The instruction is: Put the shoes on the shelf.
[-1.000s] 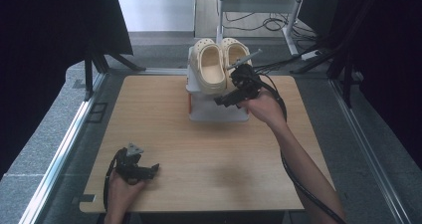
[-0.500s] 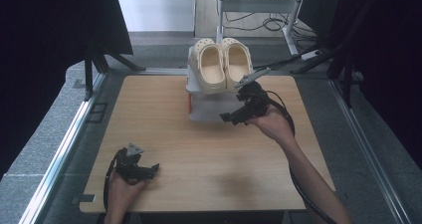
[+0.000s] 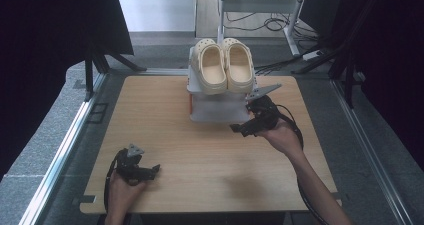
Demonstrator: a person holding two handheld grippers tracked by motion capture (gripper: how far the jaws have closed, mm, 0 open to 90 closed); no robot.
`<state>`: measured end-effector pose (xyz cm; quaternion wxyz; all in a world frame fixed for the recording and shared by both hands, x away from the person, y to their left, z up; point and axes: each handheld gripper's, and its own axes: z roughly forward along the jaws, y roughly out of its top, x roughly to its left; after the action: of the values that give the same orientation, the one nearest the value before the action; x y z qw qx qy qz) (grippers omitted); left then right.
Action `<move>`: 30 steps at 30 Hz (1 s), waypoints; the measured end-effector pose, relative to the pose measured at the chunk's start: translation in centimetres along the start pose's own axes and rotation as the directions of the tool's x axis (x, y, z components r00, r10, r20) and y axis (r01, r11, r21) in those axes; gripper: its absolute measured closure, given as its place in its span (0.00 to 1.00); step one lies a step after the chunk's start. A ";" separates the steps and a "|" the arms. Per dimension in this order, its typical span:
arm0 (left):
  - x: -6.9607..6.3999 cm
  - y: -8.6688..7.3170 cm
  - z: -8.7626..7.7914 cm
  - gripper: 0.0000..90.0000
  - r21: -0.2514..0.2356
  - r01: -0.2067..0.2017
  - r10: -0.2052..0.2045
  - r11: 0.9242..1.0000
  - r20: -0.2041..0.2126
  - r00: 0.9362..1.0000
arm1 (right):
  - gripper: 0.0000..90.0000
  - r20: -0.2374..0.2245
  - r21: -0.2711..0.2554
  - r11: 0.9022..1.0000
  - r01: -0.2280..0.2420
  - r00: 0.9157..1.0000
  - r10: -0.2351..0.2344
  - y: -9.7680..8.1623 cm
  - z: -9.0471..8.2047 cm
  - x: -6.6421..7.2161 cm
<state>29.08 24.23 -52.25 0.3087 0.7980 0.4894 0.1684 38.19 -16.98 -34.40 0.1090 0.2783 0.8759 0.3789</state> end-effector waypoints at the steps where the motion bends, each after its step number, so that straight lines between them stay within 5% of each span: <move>1: 0.0 0.0 0.0 0.00 0.000 0.000 0.000 1.000 0.000 1.000 | 0.04 0.001 -0.001 1.000 -0.002 1.000 0.002 -0.3 -0.1 0.0; 30: 0.0 0.0 0.0 0.00 0.002 0.003 -0.003 1.000 -0.002 1.000 | 0.06 0.070 0.002 0.998 -0.064 0.996 0.064 -9.8 -1.0 -1.1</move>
<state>29.05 24.20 -52.24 0.3080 0.7973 0.4911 0.1682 34.73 -23.66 -40.88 0.1267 0.3195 0.8629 0.3704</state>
